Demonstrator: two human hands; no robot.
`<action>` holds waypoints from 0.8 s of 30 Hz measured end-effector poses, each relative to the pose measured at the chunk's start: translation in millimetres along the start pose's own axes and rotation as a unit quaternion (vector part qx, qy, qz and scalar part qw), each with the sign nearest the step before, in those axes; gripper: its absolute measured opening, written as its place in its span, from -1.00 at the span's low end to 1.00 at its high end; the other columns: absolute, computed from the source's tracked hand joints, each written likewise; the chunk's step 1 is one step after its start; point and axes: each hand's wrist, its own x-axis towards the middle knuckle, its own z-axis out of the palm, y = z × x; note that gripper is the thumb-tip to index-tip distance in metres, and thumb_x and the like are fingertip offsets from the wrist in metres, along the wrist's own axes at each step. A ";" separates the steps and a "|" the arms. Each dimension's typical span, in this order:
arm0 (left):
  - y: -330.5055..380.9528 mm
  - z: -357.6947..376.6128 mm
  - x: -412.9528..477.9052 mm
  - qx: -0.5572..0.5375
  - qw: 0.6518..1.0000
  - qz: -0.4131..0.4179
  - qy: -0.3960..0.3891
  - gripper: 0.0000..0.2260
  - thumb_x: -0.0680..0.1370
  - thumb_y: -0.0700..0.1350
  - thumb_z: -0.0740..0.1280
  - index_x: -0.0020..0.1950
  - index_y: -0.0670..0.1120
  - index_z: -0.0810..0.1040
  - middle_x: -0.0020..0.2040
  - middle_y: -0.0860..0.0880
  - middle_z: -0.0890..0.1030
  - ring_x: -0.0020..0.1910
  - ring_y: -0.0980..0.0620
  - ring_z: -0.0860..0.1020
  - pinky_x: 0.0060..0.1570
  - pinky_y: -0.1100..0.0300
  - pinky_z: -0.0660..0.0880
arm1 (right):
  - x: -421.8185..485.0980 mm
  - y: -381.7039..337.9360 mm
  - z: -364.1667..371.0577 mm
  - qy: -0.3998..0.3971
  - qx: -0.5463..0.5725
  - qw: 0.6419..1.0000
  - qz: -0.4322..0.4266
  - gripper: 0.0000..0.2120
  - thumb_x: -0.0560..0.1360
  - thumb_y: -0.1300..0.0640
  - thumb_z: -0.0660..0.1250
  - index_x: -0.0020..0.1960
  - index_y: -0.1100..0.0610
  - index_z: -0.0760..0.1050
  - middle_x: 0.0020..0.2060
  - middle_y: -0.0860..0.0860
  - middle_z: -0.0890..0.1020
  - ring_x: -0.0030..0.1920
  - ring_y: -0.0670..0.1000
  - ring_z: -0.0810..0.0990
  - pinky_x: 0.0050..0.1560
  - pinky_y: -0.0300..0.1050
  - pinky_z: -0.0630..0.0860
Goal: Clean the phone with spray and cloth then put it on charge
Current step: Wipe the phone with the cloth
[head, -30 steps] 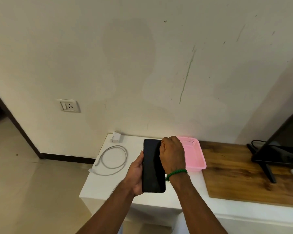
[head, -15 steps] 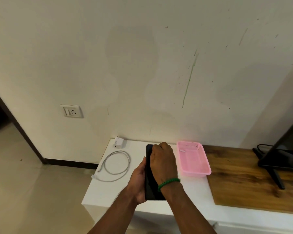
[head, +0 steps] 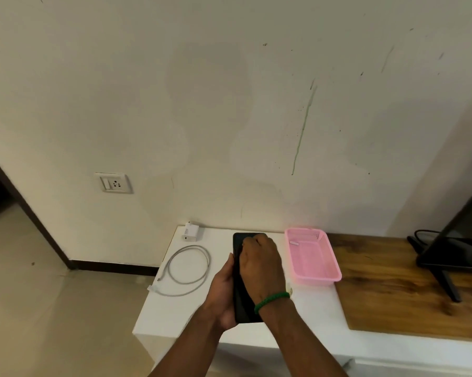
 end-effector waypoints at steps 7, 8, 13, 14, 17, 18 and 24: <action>-3.0 0.0 2.8 0.023 1.000 0.017 0.013 -0.44 0.58 0.26 0.02 0.11 -0.11 0.64 -0.06 -0.18 0.69 -0.18 -0.13 0.67 -0.01 -0.03 0.54 | 7.2 27.7 -8.1 0.038 0.007 0.999 0.033 -0.91 0.37 0.38 0.35 -0.28 0.26 0.51 -0.32 0.16 0.54 -0.32 0.15 0.52 -0.33 -0.05 0.48; -3.7 0.0 2.7 0.028 0.999 0.017 0.013 -0.44 0.58 0.27 0.02 0.13 -0.11 0.62 -0.06 -0.18 0.69 -0.17 -0.13 0.67 -0.02 -0.04 0.54 | 6.7 28.9 -9.0 0.035 0.009 0.999 0.038 -0.91 0.38 0.38 0.34 -0.27 0.26 0.51 -0.32 0.16 0.54 -0.31 0.14 0.52 -0.33 -0.04 0.48; -3.3 -1.4 2.8 0.033 0.999 0.017 0.018 -0.44 0.58 0.27 0.03 0.11 -0.10 0.63 -0.05 -0.18 0.68 -0.15 -0.13 0.65 -0.01 -0.03 0.54 | 7.8 28.8 -8.2 0.044 0.012 0.998 0.037 -0.91 0.41 0.37 0.33 -0.27 0.26 0.51 -0.31 0.15 0.54 -0.31 0.13 0.52 -0.32 -0.04 0.49; -2.7 -1.3 2.5 0.028 0.999 0.016 0.014 -0.45 0.58 0.26 0.03 0.10 -0.10 0.63 -0.06 -0.18 0.68 -0.15 -0.13 0.65 0.00 -0.04 0.53 | 7.6 26.5 -7.9 0.043 0.013 0.998 0.035 -0.92 0.40 0.37 0.34 -0.26 0.27 0.51 -0.31 0.16 0.55 -0.31 0.13 0.52 -0.33 -0.06 0.49; -1.9 -0.4 2.8 0.026 0.999 0.019 0.008 -0.45 0.58 0.26 0.02 0.10 -0.11 0.63 -0.07 -0.18 0.68 -0.16 -0.14 0.66 0.02 -0.05 0.52 | 8.5 20.6 -5.8 0.042 0.008 0.999 0.027 -0.94 0.40 0.36 0.35 -0.24 0.28 0.52 -0.29 0.16 0.55 -0.28 0.13 0.54 -0.31 -0.10 0.47; -1.8 1.0 2.4 0.025 1.000 0.015 0.000 -0.45 0.58 0.26 0.03 0.11 -0.11 0.63 -0.06 -0.19 0.68 -0.15 -0.14 0.66 0.02 -0.05 0.52 | 8.7 18.4 -5.0 0.030 0.007 0.999 0.024 -0.96 0.40 0.36 0.33 -0.22 0.28 0.52 -0.26 0.16 0.55 -0.26 0.13 0.54 -0.29 -0.10 0.45; -2.2 8.2 -4.6 -0.008 0.999 -0.006 -0.041 -0.47 0.55 0.24 0.16 0.27 -0.13 0.57 0.22 -0.20 0.58 0.09 -0.18 0.59 0.14 -0.06 0.48 | -4.7 3.3 9.8 -0.059 0.007 0.998 -0.017 -0.88 0.52 0.24 0.14 0.02 0.20 0.41 -0.04 0.05 0.43 -0.03 0.02 0.42 -0.13 -0.21 0.25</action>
